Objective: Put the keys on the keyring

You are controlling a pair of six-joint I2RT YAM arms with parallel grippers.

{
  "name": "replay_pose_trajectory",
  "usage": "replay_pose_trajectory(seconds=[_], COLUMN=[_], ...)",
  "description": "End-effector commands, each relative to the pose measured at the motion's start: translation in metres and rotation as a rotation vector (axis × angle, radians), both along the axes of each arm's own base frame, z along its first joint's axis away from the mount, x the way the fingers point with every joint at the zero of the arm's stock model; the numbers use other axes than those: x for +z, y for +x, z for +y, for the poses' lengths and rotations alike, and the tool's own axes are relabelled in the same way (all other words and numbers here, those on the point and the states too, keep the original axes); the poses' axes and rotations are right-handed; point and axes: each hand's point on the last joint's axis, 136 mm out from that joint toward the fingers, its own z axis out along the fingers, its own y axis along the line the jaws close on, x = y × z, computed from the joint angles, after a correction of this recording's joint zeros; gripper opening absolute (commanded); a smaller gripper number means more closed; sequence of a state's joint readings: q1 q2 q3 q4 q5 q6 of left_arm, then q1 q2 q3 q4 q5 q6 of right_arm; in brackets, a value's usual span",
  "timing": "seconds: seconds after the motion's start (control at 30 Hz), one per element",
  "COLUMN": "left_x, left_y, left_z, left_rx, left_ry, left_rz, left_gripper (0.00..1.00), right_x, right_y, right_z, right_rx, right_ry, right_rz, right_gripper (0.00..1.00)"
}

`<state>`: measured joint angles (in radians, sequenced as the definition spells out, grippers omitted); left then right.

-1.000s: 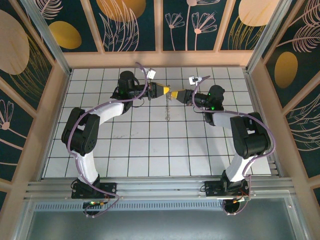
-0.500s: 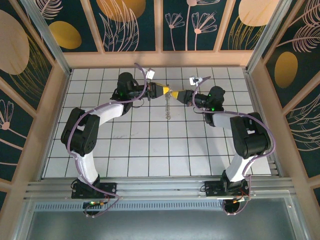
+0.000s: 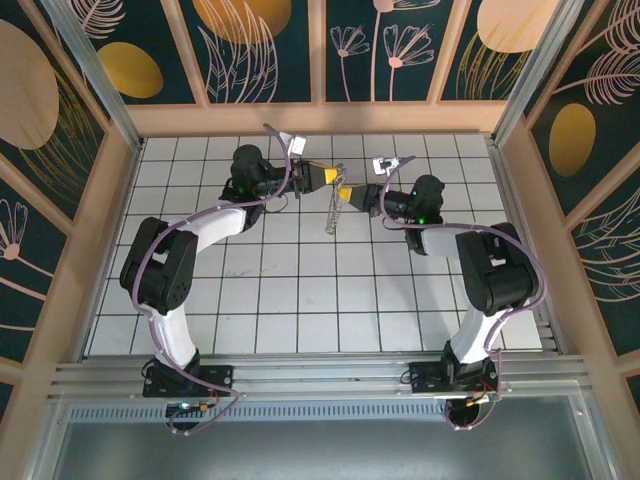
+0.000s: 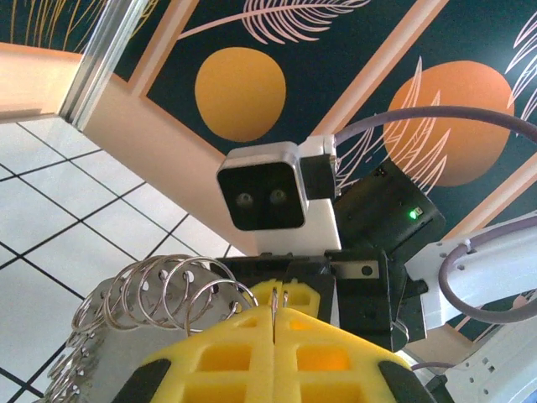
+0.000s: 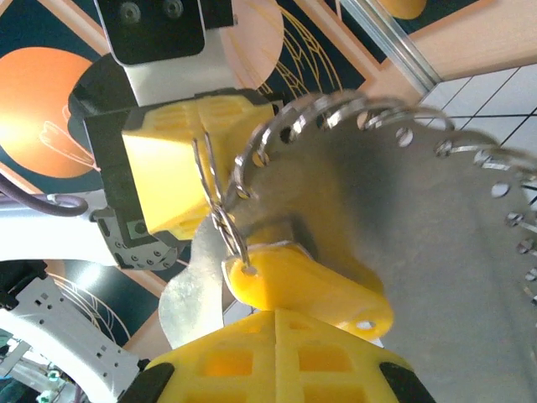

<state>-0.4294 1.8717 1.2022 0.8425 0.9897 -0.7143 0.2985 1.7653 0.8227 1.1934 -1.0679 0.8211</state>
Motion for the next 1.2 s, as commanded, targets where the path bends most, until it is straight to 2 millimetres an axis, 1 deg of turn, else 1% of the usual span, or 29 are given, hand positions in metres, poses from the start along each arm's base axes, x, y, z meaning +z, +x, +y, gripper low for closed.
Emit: replay_pose_trajectory(seconds=[0.0,0.07,0.17,0.2,0.23,0.3,0.37,0.43,0.5,0.6,0.77,0.97,1.17], left_x=[0.029,0.028,0.026,0.026,0.025,0.023,0.021,0.019,0.015,0.012,0.009,0.007,0.013], left_y=[-0.007,-0.006,-0.004,-0.004,-0.003,-0.002,0.0,0.002,0.007,0.009,0.01,0.01,0.008], left_z=[0.005,0.005,0.005,0.005,0.005,0.005,0.005,0.005,0.007,0.009,0.013,0.017,0.021], left_rx=[0.008,0.012,0.021,0.022,0.023,0.027,0.032,0.047,0.078,0.106,0.141,0.166,0.18], left_ry=[-0.048,-0.045,-0.043,-0.043,-0.043,-0.042,-0.041,-0.039,-0.03,-0.027,-0.037,-0.082,-0.108], left_rz=[-0.088,-0.085,-0.081,-0.078,-0.076,-0.069,-0.061,-0.052,-0.034,-0.026,-0.006,0.037,0.043], left_gripper=[0.0,0.0,0.0,0.0,0.0,0.0,0.0,0.0,0.0,0.0,0.0,0.0,0.0], right_x=[0.005,0.0,-0.002,-0.001,0.001,0.005,0.01,0.015,0.022,0.034,0.051,0.055,0.054], right_y=[-0.003,0.0,0.004,0.004,0.005,0.005,0.006,0.009,0.014,0.02,0.023,0.025,0.017], right_z=[0.005,-0.002,-0.019,-0.027,-0.034,-0.043,-0.047,-0.047,-0.049,-0.054,-0.058,-0.061,-0.053], right_rx=[0.025,-0.011,-0.078,-0.1,-0.124,-0.162,-0.192,-0.216,-0.254,-0.317,-0.363,-0.376,-0.301], right_ry=[0.0,-0.018,-0.022,-0.015,-0.008,0.002,0.007,0.023,0.059,0.131,0.217,0.266,0.318], right_rz=[-0.047,-0.041,-0.028,-0.024,-0.021,-0.025,-0.028,-0.018,0.0,0.02,0.012,0.005,0.006], right_gripper=[0.0,0.0,0.0,0.03,0.1,0.3,0.41,0.45,0.46,0.46,0.45,0.45,0.46])
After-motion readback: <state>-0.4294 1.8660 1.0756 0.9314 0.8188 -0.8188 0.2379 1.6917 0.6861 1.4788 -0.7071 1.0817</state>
